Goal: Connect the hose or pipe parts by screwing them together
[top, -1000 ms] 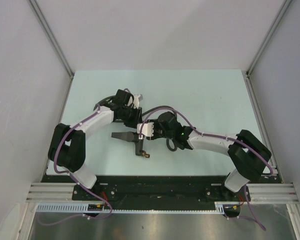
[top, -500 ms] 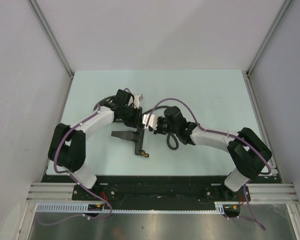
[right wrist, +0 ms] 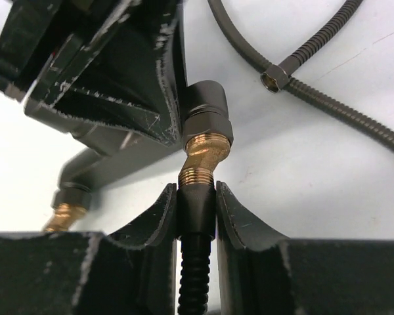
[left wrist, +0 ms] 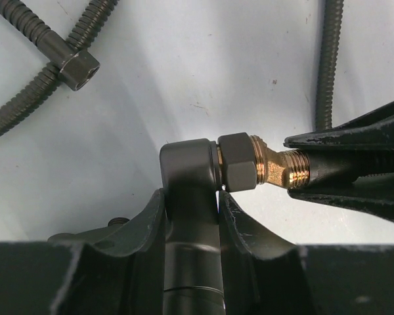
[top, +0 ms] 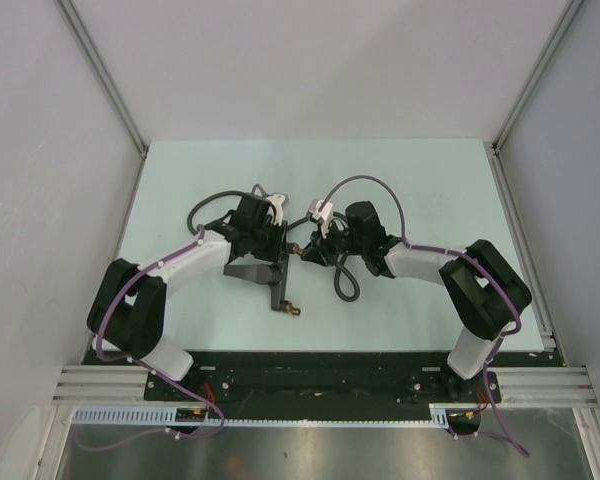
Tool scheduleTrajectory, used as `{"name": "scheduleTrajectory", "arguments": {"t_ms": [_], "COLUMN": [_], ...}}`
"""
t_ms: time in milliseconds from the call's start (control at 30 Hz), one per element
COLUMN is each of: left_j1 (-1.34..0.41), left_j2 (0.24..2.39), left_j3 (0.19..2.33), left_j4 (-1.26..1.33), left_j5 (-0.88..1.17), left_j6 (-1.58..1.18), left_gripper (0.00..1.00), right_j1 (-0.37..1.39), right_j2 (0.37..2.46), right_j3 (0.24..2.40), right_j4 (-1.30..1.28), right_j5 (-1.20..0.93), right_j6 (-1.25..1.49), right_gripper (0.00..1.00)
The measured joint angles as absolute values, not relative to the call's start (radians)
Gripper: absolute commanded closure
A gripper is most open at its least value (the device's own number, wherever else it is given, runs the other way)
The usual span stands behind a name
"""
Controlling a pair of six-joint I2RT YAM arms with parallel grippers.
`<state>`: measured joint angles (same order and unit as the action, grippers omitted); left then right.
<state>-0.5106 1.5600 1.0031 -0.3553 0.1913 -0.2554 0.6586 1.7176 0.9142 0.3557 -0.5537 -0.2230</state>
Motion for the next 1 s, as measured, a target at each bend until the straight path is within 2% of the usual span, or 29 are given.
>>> {"name": "scheduleTrajectory", "arguments": {"t_ms": [167,367,533,800,1000], "left_j1": [-0.530,-0.530,-0.522,-0.465,-0.456], "left_j2": [1.528,1.528,1.522,1.538,1.559], "left_j3": [0.962,0.962,0.988,1.057,1.063], "left_j4": [-0.302,-0.303,-0.382,-0.530,-0.521], "left_j5": [0.153,0.173,0.187,0.239,0.259], "left_j6": [-0.271,-0.278,-0.266,-0.243,-0.241], "left_gripper": [1.00,1.00,1.00,1.00,1.00], "right_j1": [0.611,0.619,0.732,0.908,0.945], "right_j2": [1.747,1.726,1.655,1.638,1.659], "right_j3": [0.914,0.914,0.915,0.915,0.915], "right_j4": [0.420,0.370,0.258,0.274,0.279], "right_j5": [-0.656,-0.637,-0.435,-0.095,0.012], "right_j6": [-0.051,-0.094,-0.320,-0.601,-0.672], "right_gripper": [1.00,1.00,1.00,1.00,1.00]}}
